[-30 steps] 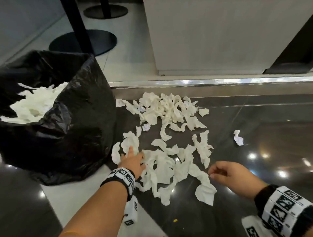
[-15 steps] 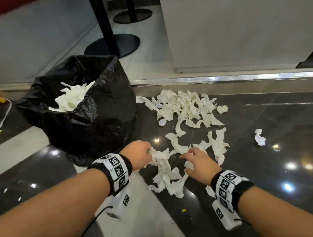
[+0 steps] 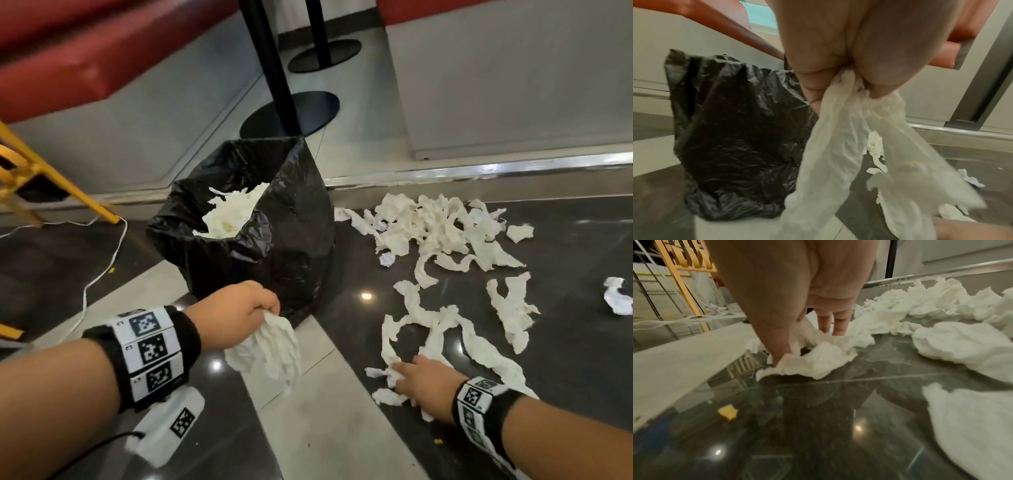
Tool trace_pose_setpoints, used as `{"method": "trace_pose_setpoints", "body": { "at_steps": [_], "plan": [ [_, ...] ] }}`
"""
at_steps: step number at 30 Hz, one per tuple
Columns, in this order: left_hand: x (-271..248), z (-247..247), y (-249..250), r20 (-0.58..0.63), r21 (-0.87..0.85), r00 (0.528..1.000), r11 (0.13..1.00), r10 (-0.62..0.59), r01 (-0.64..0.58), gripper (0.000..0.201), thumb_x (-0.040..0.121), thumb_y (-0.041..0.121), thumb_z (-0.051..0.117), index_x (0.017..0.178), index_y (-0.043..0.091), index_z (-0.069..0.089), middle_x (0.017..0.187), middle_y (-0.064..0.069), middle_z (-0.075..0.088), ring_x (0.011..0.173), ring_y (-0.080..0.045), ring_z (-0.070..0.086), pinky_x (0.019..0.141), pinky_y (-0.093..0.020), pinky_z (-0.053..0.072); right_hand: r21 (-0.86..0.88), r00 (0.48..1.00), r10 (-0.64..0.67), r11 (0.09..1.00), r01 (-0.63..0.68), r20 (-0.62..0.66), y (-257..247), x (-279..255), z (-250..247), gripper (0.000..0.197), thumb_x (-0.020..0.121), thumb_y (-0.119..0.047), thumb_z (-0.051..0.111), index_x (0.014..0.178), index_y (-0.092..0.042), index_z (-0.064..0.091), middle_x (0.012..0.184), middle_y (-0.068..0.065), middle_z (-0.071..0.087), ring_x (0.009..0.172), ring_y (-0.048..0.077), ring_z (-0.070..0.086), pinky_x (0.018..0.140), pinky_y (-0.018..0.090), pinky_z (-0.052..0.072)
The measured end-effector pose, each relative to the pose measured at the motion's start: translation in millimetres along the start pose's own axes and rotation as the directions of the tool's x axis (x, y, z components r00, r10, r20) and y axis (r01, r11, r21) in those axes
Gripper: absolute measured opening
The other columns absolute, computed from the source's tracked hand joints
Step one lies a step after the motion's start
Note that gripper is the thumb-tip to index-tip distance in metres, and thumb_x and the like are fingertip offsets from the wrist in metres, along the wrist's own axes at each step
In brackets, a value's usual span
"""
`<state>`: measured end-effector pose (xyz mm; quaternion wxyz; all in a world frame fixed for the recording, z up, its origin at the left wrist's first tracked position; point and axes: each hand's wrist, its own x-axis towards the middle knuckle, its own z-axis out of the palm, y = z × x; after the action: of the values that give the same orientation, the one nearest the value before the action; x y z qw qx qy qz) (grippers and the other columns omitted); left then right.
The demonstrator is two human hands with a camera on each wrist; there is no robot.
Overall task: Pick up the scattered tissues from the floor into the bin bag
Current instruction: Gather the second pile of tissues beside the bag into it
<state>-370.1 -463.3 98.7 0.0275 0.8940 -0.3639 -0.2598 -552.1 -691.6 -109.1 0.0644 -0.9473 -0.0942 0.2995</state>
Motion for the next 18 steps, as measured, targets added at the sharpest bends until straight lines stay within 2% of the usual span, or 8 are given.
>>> {"method": "trace_pose_setpoints", "body": {
  "at_steps": [2,5,8,9,11,13,15,18],
  "plan": [
    [0.7,7.4,-4.8,-0.063,-0.058,0.998,0.998,-0.005,0.001,0.011,0.080,0.027,0.058,0.077,0.037,0.059,0.091,0.007,0.049,0.086,-0.010,0.055,0.073,-0.016,0.041,0.017,1.000,0.011,1.000,-0.011,0.012,2.8,-6.4,1.5,0.031,0.091,-0.007,0.042,0.119,-0.010,0.053,0.133,0.013,0.045,0.110,0.036,0.049,0.092,0.042,0.042],
    [9.7,30.8,-18.4,-0.150,-0.045,0.989,0.999,-0.003,-0.003,0.032,0.072,0.017,0.066,0.052,0.037,0.051,0.075,0.007,0.046,0.071,-0.009,0.052,0.059,-0.012,0.033,0.199,0.991,0.113,0.975,-0.096,-0.074,7.3,-17.2,-8.8,0.030,0.089,-0.006,0.040,0.115,-0.012,0.053,0.120,0.011,0.053,0.108,0.030,0.053,0.092,0.035,0.040],
    [14.8,47.7,-33.7,-0.111,-0.044,0.994,0.999,-0.012,0.008,0.035,0.074,0.006,0.058,0.053,0.030,0.045,0.079,0.002,0.055,0.080,-0.015,0.059,0.069,-0.021,0.047,0.564,0.899,0.335,0.816,-0.128,-0.281,13.2,-25.3,-31.1,0.027,0.093,-0.014,0.041,0.117,-0.017,0.051,0.113,-0.001,0.052,0.104,0.018,0.054,0.091,0.026,0.039],
    [15.2,49.1,-37.2,-0.094,-0.045,0.995,0.999,-0.013,0.009,0.032,0.075,0.004,0.055,0.056,0.028,0.046,0.080,0.000,0.058,0.082,-0.016,0.060,0.073,-0.025,0.047,0.654,0.871,0.395,0.747,-0.120,-0.291,14.1,-28.5,-39.4,0.028,0.093,-0.016,0.042,0.120,-0.020,0.050,0.112,-0.005,0.050,0.102,0.015,0.053,0.090,0.025,0.039],
    [17.6,48.6,-43.8,-0.090,-0.076,0.996,0.997,-0.006,-0.001,0.029,0.074,0.001,0.053,0.059,0.025,0.048,0.073,0.001,0.058,0.075,-0.016,0.058,0.068,-0.026,0.046,0.753,0.827,0.465,0.653,-0.081,-0.315,16.5,-32.9,-54.0,0.024,0.091,-0.021,0.047,0.114,-0.024,0.054,0.107,-0.005,0.053,0.099,0.015,0.056,0.090,0.028,0.043],
    [19.5,44.7,-46.2,-0.124,-0.147,0.992,0.989,-0.012,-0.006,0.035,0.072,-0.003,0.051,0.057,0.028,0.046,0.062,0.004,0.050,0.062,-0.013,0.049,0.057,-0.024,0.040,0.783,0.790,0.522,0.616,-0.088,-0.322,13.7,-38.7,-65.4,0.012,0.087,-0.030,0.056,0.083,-0.018,0.058,0.086,-0.002,0.059,0.083,0.016,0.060,0.080,0.034,0.048],
    [20.7,36.7,-45.9,-0.180,-0.236,0.983,0.972,-0.036,-0.007,0.041,0.073,-0.004,0.051,0.055,0.033,0.047,0.058,0.006,0.045,0.057,-0.010,0.042,0.053,-0.023,0.035,0.758,0.774,0.569,0.625,-0.186,-0.279,11.8,-40.2,-62.2,0.033,0.082,-0.039,0.061,0.066,-0.012,0.054,0.073,0.000,0.057,0.070,0.015,0.058,0.072,0.033,0.048],
    [14.4,11.1,-40.1,-0.232,-0.374,0.973,0.923,-0.002,-0.088,0.021,0.071,0.011,0.054,0.056,0.026,0.048,0.054,0.006,0.043,0.051,-0.005,0.040,0.053,-0.026,0.035,0.583,0.843,0.495,0.756,-0.299,-0.210,-2.3,-40.6,-44.8,0.032,0.079,-0.044,0.064,0.085,-0.015,0.054,0.088,-0.005,0.055,0.082,0.012,0.056,0.072,0.022,0.044]
  ]
}}
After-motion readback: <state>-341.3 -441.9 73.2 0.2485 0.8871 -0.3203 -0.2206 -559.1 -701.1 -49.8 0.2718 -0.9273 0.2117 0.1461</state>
